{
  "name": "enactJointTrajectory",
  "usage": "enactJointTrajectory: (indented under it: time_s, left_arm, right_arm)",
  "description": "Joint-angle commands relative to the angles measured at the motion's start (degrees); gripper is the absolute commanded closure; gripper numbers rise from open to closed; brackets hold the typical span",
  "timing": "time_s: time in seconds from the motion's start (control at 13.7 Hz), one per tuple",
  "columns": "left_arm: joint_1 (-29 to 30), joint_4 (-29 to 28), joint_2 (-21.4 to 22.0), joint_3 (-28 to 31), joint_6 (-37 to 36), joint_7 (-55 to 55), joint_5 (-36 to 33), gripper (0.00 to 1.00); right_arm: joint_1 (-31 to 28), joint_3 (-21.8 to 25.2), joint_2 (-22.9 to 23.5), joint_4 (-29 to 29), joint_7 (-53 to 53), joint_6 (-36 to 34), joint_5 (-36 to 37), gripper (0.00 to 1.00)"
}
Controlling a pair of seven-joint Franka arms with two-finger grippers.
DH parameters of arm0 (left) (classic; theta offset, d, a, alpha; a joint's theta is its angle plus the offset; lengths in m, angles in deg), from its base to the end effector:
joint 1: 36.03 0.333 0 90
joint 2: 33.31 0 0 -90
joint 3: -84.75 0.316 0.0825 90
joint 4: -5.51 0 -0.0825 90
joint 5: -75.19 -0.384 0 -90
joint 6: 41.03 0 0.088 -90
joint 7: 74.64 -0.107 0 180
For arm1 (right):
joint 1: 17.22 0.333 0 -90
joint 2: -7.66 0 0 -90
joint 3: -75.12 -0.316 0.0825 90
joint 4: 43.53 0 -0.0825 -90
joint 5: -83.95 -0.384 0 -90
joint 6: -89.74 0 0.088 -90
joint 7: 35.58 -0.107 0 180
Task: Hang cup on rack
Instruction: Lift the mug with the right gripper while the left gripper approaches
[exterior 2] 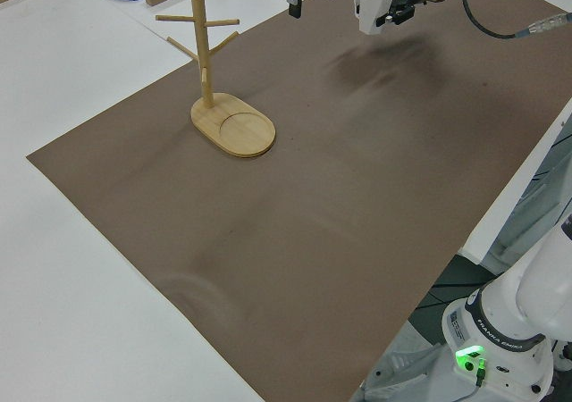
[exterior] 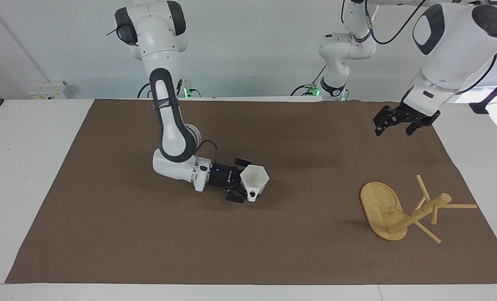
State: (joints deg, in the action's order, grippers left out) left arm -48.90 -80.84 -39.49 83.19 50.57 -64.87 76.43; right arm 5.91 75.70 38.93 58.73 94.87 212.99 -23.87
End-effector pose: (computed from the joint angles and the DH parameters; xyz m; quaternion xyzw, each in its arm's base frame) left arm 0.5706 -0.1483 0.5954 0.9991 -0.0402 -0.0105 0.0103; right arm 0.6074 0.2955 0.2735 -0.6251 -0.4554 -0.4803 0.4138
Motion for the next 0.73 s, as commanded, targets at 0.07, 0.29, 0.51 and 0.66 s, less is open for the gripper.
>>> enactJointTrajectory:
  time_s: [0.07,0.29,0.51,0.66]
  left_arm:
    - [-5.5,-5.4,0.8,0.4,6.4,6.2,-1.2,0.00]
    - [-9.9,-5.6,-3.0,0.4,11.0,12.8,-1.9,0.00]
    - [-13.1,-7.0,-4.8,0.4,12.5,15.4,-2.0,0.00]
    - [-14.0,-8.8,-4.9,0.4,15.3,16.8,-2.0,0.00]
  right_arm:
    - [6.6,0.4,-1.0,0.6,3.1,6.6,-8.9,0.63]
    - [10.3,0.4,-1.0,0.7,9.3,9.6,-15.3,0.63]
    - [11.4,0.4,-1.0,0.6,12.4,9.8,-15.4,0.62]
    - [11.3,0.5,-1.0,0.6,15.1,9.8,-15.4,0.62]
